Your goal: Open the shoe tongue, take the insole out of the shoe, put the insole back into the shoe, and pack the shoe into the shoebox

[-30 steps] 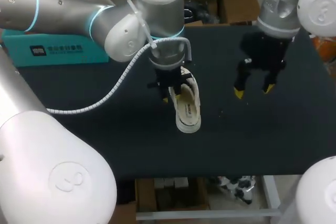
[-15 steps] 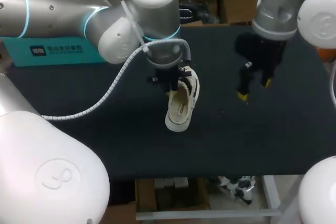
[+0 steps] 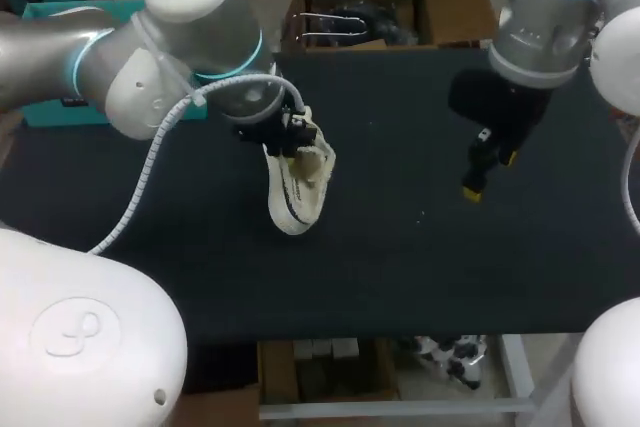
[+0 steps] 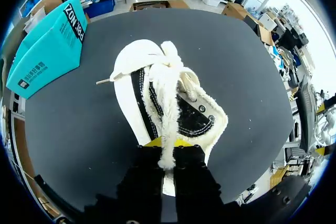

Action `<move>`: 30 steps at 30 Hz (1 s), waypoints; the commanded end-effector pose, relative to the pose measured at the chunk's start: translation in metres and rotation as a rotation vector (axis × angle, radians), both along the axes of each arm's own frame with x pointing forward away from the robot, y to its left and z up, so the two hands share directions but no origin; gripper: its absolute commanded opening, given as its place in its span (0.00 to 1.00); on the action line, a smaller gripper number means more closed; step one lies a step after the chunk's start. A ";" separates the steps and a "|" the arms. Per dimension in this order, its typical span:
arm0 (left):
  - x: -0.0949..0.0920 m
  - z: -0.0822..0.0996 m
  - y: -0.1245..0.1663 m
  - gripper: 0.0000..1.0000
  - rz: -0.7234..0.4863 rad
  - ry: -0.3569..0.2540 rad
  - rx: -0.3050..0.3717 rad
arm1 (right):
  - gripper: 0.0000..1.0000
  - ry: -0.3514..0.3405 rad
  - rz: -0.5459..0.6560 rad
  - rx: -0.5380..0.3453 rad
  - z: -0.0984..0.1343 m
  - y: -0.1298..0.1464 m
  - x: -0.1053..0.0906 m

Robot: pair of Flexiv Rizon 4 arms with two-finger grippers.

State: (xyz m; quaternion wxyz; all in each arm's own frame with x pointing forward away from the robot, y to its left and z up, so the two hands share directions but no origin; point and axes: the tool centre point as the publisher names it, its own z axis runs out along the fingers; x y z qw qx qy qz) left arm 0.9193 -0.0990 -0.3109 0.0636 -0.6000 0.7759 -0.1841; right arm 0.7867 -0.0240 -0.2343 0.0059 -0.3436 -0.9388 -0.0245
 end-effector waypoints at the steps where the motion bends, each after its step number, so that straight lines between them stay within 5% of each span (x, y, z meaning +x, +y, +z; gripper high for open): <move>1: -0.020 0.035 0.025 0.00 -0.115 -0.068 -0.061 | 1.00 -0.026 0.126 0.037 0.001 0.007 0.011; 6: -0.022 0.057 0.038 0.00 -0.304 -0.131 -0.044 | 1.00 -0.126 0.431 0.022 0.002 0.017 0.021; 19: -0.021 0.101 0.084 0.00 -0.535 -0.199 0.065 | 1.00 -0.237 0.768 0.051 0.010 0.006 0.032; 30: 0.031 0.159 0.154 0.00 -0.616 -0.324 0.095 | 1.00 -0.218 0.782 0.066 0.011 0.004 0.034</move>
